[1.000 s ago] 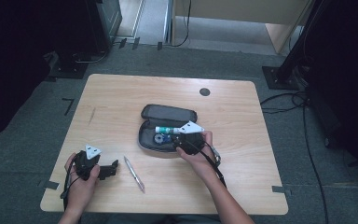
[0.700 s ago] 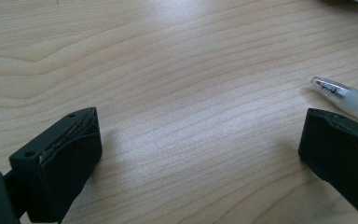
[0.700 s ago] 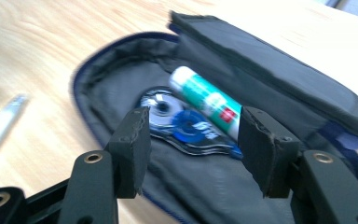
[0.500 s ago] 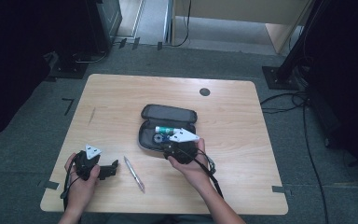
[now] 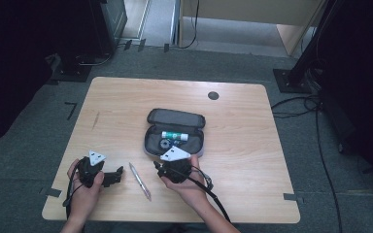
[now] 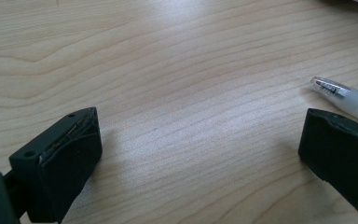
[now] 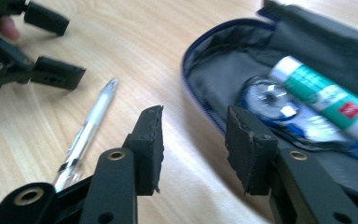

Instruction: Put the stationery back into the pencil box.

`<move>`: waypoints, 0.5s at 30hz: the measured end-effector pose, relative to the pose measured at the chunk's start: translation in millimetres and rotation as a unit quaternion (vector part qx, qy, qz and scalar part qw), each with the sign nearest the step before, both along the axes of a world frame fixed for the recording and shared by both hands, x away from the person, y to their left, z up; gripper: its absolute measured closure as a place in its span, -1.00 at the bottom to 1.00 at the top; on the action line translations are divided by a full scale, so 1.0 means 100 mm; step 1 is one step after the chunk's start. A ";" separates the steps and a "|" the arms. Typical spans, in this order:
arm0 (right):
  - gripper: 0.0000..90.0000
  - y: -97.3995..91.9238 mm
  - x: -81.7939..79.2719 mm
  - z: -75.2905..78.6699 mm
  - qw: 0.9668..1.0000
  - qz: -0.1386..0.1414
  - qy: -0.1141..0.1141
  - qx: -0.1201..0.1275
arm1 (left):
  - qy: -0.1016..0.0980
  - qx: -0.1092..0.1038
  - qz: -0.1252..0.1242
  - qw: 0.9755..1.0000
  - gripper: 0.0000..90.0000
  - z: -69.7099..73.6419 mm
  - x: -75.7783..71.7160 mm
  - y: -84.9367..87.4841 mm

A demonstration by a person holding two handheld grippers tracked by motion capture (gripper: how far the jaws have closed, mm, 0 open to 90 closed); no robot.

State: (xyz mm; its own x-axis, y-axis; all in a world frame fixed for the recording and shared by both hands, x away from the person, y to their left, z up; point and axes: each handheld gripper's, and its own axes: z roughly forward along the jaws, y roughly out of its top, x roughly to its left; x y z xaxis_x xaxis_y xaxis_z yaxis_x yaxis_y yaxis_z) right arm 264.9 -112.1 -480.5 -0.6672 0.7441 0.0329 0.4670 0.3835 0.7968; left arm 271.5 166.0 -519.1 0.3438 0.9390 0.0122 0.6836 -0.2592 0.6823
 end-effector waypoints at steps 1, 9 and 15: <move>0.31 0.05 -0.02 -0.03 1.000 0.004 0.002 -0.007 | 0.000 0.000 0.001 1.000 -1.00 0.00 0.00 0.00; 0.39 0.25 -0.04 -0.16 1.000 0.018 0.017 -0.009 | 0.001 -0.001 0.003 1.000 -1.00 0.00 0.00 0.01; 0.42 0.35 -0.01 -0.22 0.999 0.025 0.032 0.004 | 0.000 -0.001 0.008 1.000 -1.00 0.00 0.00 0.07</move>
State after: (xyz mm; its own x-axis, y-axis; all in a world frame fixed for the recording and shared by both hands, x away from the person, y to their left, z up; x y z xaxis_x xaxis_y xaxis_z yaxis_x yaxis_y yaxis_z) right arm 263.5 -77.3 -502.9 -0.6993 0.7101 0.0825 0.4983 0.4015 0.7685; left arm 271.7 172.7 -519.0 0.3282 0.9446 0.0102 0.6882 -0.2465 0.6824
